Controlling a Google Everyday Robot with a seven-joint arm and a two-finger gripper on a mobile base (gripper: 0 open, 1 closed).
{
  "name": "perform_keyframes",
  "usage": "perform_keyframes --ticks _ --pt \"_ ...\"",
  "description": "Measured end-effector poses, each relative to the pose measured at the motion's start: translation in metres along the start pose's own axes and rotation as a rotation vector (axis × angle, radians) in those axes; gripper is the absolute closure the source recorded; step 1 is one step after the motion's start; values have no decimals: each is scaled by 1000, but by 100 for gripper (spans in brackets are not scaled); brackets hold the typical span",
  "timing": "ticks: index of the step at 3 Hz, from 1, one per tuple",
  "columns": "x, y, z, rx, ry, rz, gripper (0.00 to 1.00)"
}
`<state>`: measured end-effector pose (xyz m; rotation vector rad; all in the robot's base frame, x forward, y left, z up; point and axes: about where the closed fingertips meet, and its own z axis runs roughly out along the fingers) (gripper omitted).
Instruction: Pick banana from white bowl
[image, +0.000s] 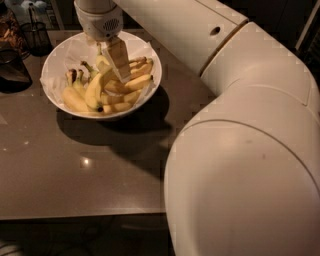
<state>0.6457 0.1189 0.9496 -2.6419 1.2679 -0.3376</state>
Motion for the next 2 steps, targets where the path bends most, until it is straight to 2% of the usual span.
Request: perform_keyframes --ticks 2 --pt "-12 6 22 -45 -36 -13 20"
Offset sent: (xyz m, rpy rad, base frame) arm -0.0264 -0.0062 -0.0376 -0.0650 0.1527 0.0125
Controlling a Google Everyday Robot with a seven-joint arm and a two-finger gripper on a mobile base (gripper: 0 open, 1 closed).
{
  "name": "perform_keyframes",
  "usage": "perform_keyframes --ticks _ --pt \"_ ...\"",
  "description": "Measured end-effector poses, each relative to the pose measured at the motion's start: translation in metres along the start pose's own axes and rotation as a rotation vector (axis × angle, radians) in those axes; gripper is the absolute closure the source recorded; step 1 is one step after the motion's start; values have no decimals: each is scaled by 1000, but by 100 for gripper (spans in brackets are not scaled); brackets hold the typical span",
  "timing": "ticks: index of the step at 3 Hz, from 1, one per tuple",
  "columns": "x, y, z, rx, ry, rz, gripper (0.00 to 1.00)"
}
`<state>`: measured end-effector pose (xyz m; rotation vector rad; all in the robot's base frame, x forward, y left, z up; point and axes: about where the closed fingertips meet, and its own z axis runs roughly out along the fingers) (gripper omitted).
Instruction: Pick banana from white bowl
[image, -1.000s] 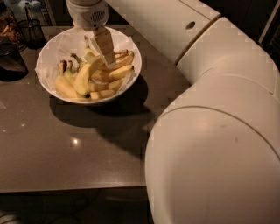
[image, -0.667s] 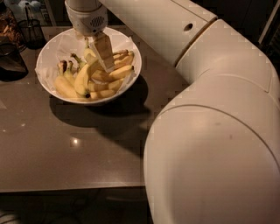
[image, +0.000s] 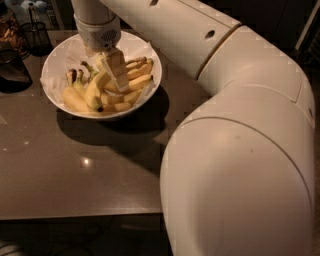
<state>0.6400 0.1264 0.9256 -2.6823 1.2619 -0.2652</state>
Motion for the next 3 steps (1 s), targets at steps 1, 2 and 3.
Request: perform_keyframes --ticks 1,2,3 --pt "-3 4 10 -20 -17 3 23" --pt "-2 11 19 -41 -32 16 20" --pt "1 19 25 -50 -29 25 38"
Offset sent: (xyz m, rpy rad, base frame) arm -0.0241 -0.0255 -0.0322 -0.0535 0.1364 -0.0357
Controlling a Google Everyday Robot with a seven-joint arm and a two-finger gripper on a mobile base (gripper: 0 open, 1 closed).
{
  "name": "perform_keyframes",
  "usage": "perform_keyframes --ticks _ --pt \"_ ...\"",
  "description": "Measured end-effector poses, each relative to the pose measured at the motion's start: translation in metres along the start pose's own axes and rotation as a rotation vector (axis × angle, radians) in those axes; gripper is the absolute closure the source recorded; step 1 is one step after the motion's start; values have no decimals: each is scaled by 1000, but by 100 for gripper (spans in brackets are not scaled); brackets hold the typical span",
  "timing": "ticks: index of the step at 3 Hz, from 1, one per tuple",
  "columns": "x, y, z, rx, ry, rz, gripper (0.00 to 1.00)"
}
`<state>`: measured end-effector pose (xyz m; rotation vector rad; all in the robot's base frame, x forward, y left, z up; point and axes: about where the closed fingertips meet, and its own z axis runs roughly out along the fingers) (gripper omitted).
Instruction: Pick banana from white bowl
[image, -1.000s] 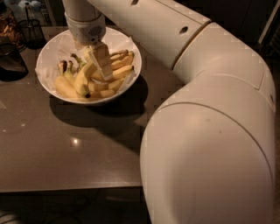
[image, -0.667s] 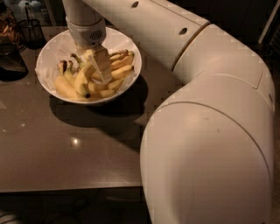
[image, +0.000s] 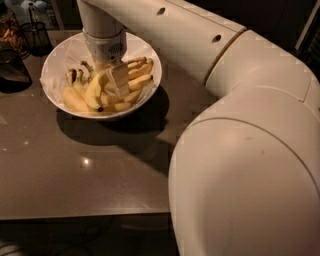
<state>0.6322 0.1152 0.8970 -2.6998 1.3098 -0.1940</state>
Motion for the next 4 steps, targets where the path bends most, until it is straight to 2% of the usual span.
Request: perform_keyframes --ticks 2,3,4 --pt "7 10 -11 16 32 56 85" --pt "6 4 -9 33 28 54 100" --pt "4 10 -30 113 -24 86 100"
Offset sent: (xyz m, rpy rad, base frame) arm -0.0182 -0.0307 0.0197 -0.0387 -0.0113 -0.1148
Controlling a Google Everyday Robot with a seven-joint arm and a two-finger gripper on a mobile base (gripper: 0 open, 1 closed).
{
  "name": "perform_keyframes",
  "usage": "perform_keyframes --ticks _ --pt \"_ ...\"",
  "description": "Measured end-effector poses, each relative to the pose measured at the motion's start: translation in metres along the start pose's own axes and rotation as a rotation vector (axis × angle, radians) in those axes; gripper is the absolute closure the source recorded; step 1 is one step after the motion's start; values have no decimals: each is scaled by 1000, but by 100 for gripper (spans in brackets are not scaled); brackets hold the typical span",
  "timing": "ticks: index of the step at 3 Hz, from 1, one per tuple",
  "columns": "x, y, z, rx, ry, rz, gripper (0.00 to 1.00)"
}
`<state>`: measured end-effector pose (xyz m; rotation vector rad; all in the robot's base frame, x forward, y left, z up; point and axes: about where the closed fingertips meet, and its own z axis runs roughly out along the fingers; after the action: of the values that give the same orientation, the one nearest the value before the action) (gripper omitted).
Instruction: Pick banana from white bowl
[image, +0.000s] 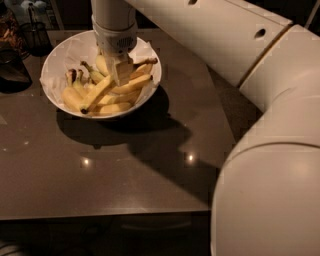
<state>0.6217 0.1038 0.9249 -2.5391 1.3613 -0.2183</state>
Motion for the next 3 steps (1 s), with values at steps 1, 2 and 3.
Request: perform_keyframes --ticks 1,2,3 --pt "-2 4 -22 87 -78 7 100" --pt "-8 10 -38 170 -165 -14 100" --pt "-8 7 -40 175 -161 -13 100"
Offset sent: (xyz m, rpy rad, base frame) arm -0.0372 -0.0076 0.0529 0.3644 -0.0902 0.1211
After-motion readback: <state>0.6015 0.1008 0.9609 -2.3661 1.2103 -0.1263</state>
